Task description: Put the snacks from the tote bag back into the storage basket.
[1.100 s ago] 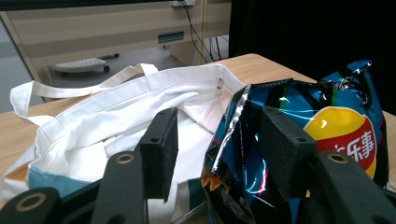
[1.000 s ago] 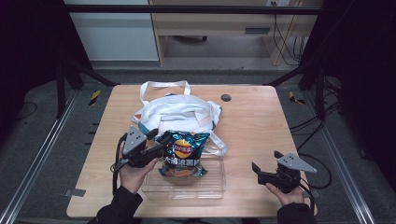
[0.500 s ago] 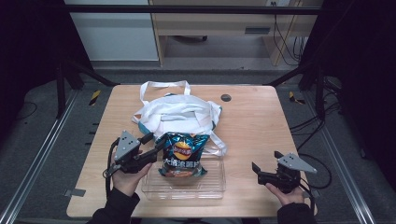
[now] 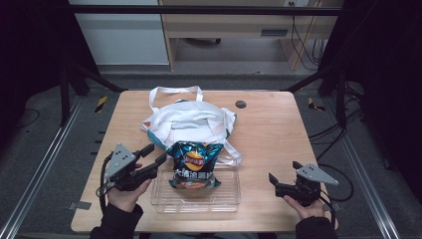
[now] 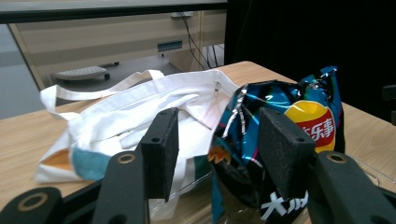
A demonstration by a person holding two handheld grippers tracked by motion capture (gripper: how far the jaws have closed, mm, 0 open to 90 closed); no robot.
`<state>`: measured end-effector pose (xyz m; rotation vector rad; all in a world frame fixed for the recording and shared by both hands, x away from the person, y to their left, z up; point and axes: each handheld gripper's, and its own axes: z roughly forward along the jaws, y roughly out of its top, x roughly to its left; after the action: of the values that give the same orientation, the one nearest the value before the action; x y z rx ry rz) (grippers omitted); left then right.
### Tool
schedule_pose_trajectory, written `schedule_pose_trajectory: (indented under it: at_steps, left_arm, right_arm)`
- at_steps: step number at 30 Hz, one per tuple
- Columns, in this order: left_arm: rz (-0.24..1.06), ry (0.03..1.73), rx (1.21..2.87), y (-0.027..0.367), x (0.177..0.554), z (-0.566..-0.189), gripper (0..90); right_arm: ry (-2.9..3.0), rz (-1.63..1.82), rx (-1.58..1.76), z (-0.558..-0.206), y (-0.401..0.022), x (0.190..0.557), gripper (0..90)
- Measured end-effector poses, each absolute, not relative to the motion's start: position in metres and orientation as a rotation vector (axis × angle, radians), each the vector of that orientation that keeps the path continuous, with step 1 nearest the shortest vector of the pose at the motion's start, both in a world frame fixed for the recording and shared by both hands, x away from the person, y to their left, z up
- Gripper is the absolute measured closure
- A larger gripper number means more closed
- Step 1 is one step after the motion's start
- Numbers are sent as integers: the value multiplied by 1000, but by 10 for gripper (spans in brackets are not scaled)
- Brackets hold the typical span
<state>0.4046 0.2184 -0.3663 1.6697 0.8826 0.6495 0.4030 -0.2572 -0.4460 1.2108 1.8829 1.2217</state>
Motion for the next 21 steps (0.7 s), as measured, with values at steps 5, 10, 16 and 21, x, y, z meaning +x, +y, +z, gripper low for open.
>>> schedule_pose_trajectory:
  at_steps: [5, 10, 16, 21]
  left_arm:
    - [660, 901, 1669, 235, 403, -375, 462]
    - [669, 929, 1663, 251, 404, -387, 446]
    - [710, 953, 1695, 264, 407, -405, 442]
    - [726, 984, 1730, 275, 408, -419, 438]
  right_arm:
    - [1879, 1225, 1214, -446, -258, 403, 65]
    - [1874, 1219, 1220, -446, -259, 403, 64]
    - [1874, 1215, 1221, -447, -260, 403, 60]
    - [1868, 1214, 1228, -447, -261, 404, 58]
